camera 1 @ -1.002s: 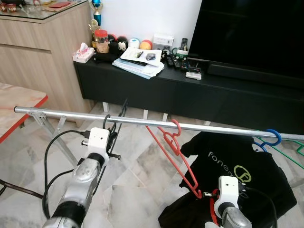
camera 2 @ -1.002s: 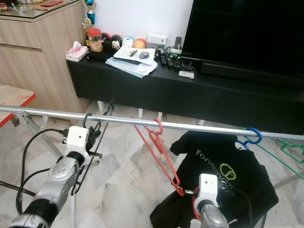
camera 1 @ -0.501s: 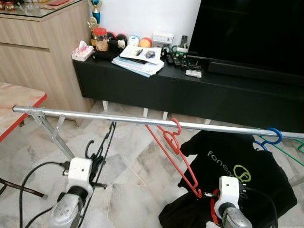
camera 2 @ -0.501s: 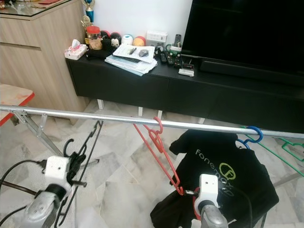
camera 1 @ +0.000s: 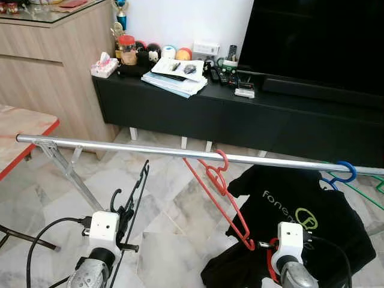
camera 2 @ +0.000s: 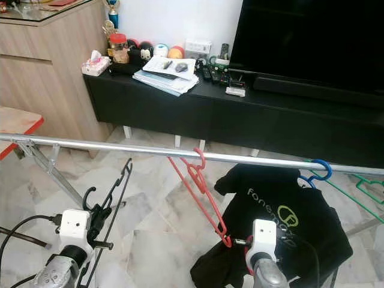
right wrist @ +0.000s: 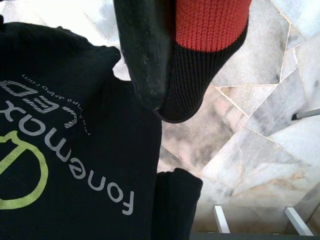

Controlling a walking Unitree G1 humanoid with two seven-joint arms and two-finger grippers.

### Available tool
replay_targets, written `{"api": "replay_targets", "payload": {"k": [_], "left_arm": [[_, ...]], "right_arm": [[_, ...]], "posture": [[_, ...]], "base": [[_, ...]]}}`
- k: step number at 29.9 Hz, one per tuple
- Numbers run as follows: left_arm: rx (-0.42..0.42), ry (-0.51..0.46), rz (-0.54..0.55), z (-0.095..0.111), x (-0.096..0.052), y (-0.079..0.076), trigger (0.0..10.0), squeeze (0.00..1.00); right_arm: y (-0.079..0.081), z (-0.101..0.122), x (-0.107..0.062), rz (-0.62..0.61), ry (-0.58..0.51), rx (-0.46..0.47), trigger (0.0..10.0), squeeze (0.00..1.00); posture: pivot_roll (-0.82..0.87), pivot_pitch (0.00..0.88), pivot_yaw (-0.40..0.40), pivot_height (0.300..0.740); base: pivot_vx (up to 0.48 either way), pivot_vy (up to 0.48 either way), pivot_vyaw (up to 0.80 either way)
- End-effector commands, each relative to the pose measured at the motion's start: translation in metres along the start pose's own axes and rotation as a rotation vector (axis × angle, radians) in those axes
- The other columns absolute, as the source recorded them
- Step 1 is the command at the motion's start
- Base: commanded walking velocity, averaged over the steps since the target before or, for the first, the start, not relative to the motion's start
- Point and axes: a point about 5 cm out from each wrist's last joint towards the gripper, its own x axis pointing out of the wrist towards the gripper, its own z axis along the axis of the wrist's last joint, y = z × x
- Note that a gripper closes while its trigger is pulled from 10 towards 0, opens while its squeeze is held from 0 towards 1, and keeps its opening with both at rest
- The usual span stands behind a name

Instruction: Hang hanger

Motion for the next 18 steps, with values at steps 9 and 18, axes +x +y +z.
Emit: {"api": "replay_targets", "payload": {"k": [9,18], "left_arm": [[-0.006,0.012,-0.020,0.0013,-0.0020,-0.0058,10.0,0.00],[-0.017,0.020,-0.031,0.0004,-0.0029,-0.0095,10.0,0.00]], "right_arm": [[-0.0028,0.0001,-0.0013,-0.019,-0.021,0.012,10.0,0.00],[0.0025,0.0048,0.0006,-0.016,-0.041,0.003,10.0,0.00]], "posture": [[0.09,0.017,-0.028,0.740],[0.09,0.018,-0.029,0.740]], "base": [[0.000,0.000,0.00],[0.000,0.000,0.00]]}}
